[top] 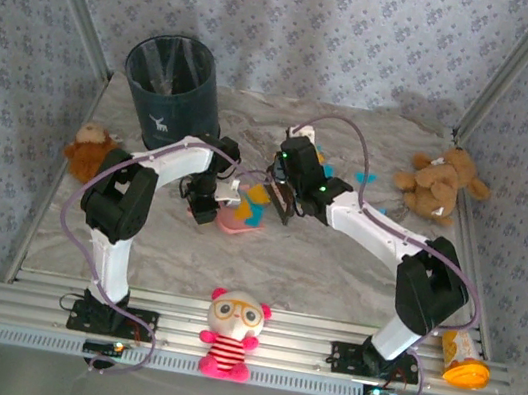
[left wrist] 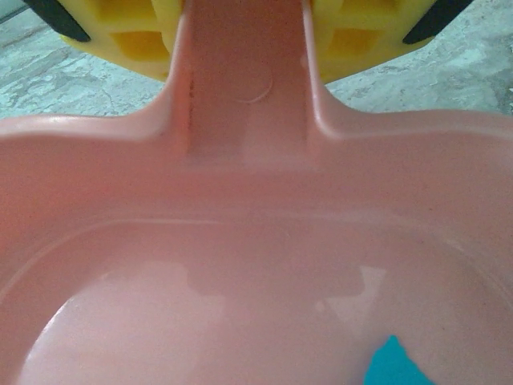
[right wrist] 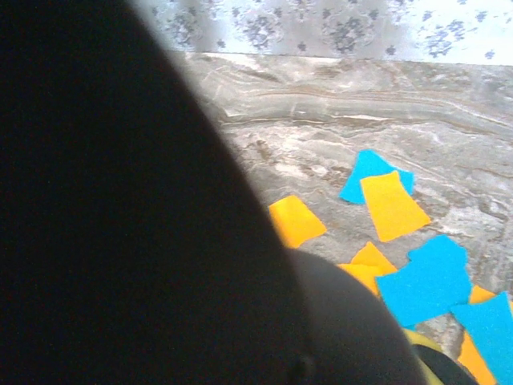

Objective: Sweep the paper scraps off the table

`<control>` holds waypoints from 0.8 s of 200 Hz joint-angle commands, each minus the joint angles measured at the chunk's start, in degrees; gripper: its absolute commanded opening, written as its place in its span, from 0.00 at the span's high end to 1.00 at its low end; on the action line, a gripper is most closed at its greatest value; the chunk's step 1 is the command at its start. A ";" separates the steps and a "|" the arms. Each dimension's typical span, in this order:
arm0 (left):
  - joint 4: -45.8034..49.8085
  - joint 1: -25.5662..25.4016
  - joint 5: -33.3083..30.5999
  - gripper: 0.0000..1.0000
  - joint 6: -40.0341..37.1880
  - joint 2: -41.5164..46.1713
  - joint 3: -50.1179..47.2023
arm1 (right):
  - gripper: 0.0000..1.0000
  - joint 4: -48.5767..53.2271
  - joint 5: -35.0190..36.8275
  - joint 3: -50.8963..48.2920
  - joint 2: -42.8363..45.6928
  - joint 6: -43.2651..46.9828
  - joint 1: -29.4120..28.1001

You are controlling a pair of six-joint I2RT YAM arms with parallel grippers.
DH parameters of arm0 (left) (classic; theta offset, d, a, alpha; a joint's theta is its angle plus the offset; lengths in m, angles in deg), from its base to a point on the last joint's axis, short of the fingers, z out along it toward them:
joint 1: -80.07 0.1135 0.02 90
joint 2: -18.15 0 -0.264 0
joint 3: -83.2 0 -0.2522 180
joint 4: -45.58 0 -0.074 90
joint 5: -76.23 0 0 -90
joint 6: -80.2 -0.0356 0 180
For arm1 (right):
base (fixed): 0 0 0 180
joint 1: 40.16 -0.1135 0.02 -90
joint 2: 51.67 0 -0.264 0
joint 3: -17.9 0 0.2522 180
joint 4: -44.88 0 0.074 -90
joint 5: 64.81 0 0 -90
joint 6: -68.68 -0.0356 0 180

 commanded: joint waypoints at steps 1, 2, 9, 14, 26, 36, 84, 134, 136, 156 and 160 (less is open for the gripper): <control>0.73 0.34 -0.30 1.00 0.81 -0.65 0.11 | 1.00 0.94 -2.76 0.91 -0.35 0.61 -0.86; 0.73 0.32 -0.30 1.00 0.81 -0.69 0.11 | 1.00 0.95 -2.82 0.91 -0.31 0.54 -0.88; 0.73 0.38 -0.32 1.00 0.81 -0.65 0.22 | 1.00 1.17 -3.18 0.83 -0.22 0.27 -1.00; 0.68 0.35 -0.30 1.00 0.85 -0.66 0.28 | 1.00 1.23 -3.44 0.75 -0.16 0.01 -1.02; 0.72 0.34 -0.26 1.00 0.98 -0.78 0.38 | 1.00 1.19 -4.06 0.48 0.25 -0.60 -1.14; 0.64 0.34 -0.21 1.00 0.99 -0.82 0.38 | 1.00 1.14 -4.46 0.32 0.59 -1.04 -1.26; 0.20 0.32 -0.31 1.00 1.42 -1.31 0.86 | 1.00 0.86 -5.81 -1.32 2.31 -2.97 -1.84; 0.02 0.47 -0.32 1.00 1.61 -1.69 1.30 | 1.00 0.59 -8.74 -1.64 4.79 -4.08 -2.39; 0.02 0.45 -0.37 1.00 1.60 -1.70 1.33 | 1.00 0.49 -8.83 -3.04 4.95 -4.13 -2.38; 0.10 0.44 -0.30 1.00 1.52 -1.70 1.26 | 1.00 -0.82 -9.60 -4.34 6.40 -4.66 -2.23; 0.15 0.43 -0.30 1.00 1.51 -1.66 1.20 | 1.00 -1.07 -9.92 -4.48 6.57 -4.89 -2.16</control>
